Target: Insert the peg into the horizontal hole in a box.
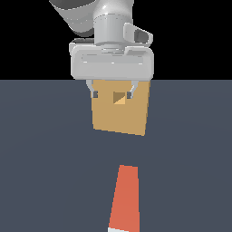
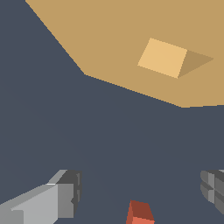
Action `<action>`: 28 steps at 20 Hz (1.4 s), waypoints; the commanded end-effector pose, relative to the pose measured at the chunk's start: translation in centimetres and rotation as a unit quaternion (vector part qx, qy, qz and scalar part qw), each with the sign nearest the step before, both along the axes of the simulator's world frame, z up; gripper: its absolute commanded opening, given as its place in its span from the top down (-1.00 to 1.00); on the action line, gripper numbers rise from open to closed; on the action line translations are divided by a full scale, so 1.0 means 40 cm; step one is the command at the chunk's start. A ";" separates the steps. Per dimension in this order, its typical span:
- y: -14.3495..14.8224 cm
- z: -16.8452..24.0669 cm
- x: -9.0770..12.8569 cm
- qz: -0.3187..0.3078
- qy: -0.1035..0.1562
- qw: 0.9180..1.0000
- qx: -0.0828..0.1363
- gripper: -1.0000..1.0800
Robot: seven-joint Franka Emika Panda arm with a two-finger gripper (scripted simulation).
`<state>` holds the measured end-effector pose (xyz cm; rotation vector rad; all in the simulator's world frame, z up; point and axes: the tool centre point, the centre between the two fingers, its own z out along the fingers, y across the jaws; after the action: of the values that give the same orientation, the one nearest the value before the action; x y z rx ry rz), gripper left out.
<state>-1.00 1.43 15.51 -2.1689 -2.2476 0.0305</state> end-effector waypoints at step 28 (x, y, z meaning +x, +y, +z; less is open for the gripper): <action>-0.652 -0.204 0.025 -0.089 -0.012 0.996 -0.001 -0.92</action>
<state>-0.09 -23.61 7.69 -2.3685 -2.0617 0.0069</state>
